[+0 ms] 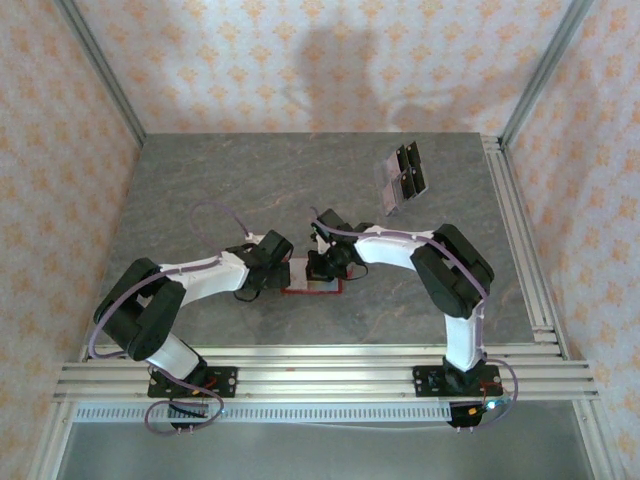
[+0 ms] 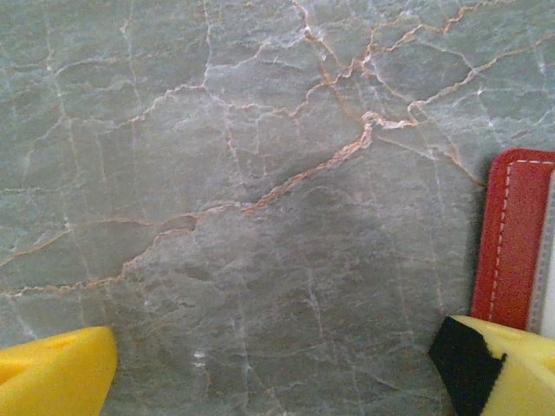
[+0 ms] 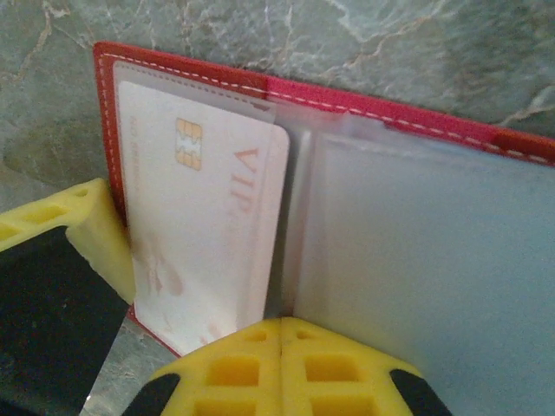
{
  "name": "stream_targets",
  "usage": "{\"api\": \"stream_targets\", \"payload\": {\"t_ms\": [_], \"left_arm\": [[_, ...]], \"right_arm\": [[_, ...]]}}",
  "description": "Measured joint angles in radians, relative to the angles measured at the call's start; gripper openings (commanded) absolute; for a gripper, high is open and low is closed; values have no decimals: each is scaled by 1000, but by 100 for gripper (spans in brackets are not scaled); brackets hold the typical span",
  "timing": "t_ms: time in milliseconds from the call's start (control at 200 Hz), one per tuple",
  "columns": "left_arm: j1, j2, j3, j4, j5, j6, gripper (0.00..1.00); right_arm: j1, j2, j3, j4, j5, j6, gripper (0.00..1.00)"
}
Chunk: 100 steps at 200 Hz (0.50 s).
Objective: Put the credit cards into the card holder
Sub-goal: Insert the credit card into the card slot.
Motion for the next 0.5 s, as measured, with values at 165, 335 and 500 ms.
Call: {"api": "stream_targets", "payload": {"t_ms": [165,335,500], "left_arm": [[-21,-9,27,-58,-19,-23,100],[-19,-32,76,-112,-50,-35,100],[-3,-46,127,-145,-73,-33,100]], "right_arm": [[-51,-107,-1,-40,16,-22,33],[-97,-158,35,-116,95,-87,43],[-94,-127,71,-192,178,-177,45]]}}
